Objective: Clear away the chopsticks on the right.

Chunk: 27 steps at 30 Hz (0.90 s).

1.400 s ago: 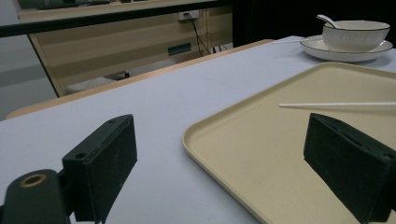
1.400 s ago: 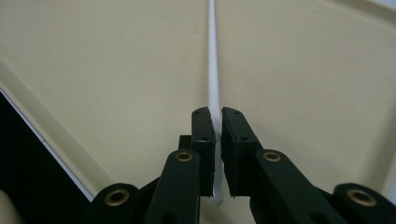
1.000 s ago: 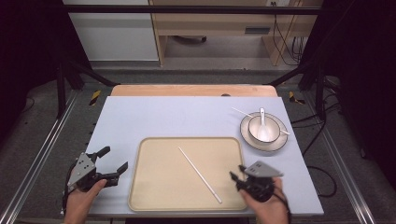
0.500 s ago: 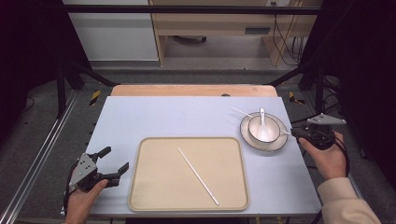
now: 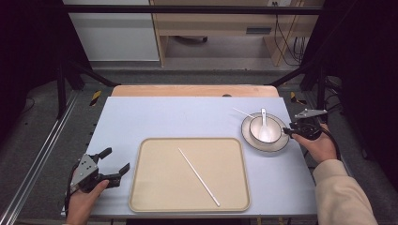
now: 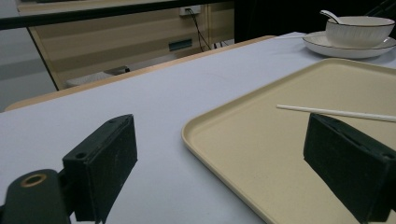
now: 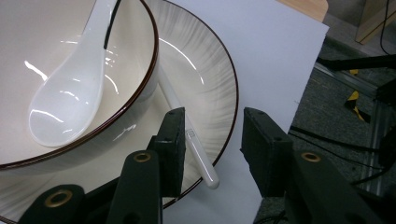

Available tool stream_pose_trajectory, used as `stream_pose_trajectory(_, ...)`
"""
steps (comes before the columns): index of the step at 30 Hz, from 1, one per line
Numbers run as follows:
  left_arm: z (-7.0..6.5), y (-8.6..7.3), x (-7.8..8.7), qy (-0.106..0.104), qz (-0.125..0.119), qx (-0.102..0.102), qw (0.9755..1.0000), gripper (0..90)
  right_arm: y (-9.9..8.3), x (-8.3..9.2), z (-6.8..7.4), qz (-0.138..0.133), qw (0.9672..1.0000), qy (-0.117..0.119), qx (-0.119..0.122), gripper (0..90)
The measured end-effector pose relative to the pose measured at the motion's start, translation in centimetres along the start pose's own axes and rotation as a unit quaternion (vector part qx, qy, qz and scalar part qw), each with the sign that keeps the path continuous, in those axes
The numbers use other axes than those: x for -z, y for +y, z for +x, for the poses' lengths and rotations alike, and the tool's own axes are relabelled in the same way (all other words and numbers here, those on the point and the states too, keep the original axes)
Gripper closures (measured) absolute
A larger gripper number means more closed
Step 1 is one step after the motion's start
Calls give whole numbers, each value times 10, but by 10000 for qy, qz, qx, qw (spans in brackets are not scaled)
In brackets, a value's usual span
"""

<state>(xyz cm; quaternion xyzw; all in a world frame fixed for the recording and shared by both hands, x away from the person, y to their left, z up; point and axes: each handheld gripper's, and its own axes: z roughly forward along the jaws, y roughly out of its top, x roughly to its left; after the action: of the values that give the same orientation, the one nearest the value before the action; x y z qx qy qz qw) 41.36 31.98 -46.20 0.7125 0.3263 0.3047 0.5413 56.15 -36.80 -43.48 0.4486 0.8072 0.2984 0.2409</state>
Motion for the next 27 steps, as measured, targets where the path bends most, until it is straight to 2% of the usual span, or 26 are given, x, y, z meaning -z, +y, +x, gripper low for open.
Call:
stream_pose_trajectory(5, 0, 0, -1, -11, 29, -12, 10000, 93, 1, -4, 3, 7, 9999, 97, 120, 589)
stream_pose_trajectory(9, -1, 0, -1, -14, 26, -23, 10000, 93, 0, -11, 4, 134, 9996, 103, 240, 588)
stream_pose_trajectory(12, -1, 0, -1, -13, 39, -32, 10000, 94, -1, -16, 6, 147, 9991, 171, 350, 639)
stream_pose_trajectory(19, -1, 0, -1, -12, 51, -42, 10000, 94, -2, -13, 10, 156, 9975, 337, 598, 830)
stream_pose_trajectory(23, -1, 0, -1, -13, 53, -52, 10000, 94, -1, -9, 15, 198, 9974, 327, 617, 838)
stream_pose_trajectory(27, 0, 0, 0, -2, 30, -43, 10000, 94, 3, 2, 20, 33, 9989, 74, 472, 839)
